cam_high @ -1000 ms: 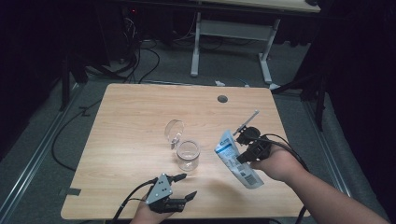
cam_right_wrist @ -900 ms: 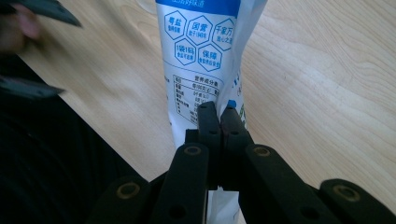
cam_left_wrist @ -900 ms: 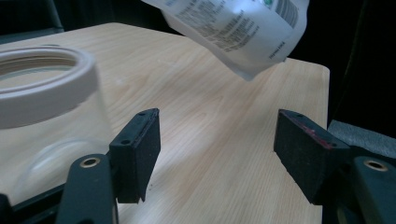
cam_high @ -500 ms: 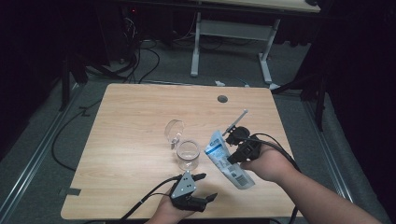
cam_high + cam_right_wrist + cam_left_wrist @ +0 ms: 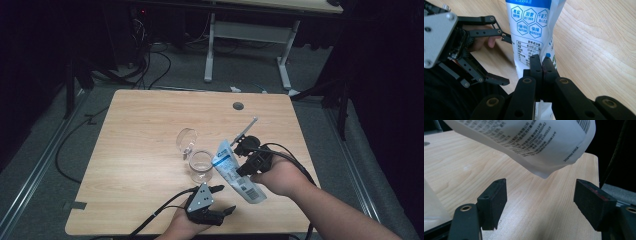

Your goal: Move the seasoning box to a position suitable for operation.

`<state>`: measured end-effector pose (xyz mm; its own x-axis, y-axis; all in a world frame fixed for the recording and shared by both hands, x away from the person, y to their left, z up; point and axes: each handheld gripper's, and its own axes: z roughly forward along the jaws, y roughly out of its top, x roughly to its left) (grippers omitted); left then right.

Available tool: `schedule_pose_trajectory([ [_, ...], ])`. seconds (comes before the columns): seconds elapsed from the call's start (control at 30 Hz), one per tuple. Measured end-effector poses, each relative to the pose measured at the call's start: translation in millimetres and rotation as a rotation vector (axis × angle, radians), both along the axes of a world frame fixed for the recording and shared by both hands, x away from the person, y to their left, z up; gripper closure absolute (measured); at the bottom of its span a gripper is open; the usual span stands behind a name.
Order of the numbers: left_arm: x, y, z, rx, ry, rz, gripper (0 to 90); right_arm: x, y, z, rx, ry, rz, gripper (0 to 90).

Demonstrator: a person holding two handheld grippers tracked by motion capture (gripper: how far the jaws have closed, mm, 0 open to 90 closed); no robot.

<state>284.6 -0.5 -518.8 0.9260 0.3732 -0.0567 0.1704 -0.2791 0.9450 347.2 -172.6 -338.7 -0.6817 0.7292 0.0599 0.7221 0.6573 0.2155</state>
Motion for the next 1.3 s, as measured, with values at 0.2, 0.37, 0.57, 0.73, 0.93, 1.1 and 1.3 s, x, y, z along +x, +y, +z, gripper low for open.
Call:
schedule_pose_trajectory([
  [0.2,0.2,0.9,3.0,-0.025,-0.004,0.010,26.3,-1.9,4.9,6.3,0.006,-0.008,0.004,89.9],
  [0.37,1.4,0.4,6.5,-0.040,-0.026,0.020,29.6,-3.4,9.0,12.0,0.004,-0.024,0.015,89.9],
  [0.57,1.4,-8.3,3.2,-0.022,-0.009,0.019,32.3,-2.7,12.1,15.0,0.009,-0.029,0.020,89.9],
  [0.73,2.1,-19.6,-0.5,0.014,-0.032,0.040,31.0,-2.2,14.6,15.2,0.022,-0.025,0.016,89.9],
  [0.93,3.0,-32.8,-0.2,0.031,-0.053,0.062,31.7,-0.8,16.0,14.6,0.022,-0.025,0.023,89.9],
  [1.1,3.6,-36.9,2.3,0.010,-0.049,0.105,34.5,-0.8,15.8,14.0,0.034,-0.017,0.011,89.9],
  [1.3,5.6,-36.8,2.9,0.005,-0.050,0.127,42.1,0.7,13.3,15.2,0.052,-0.033,0.013,89.9],
])
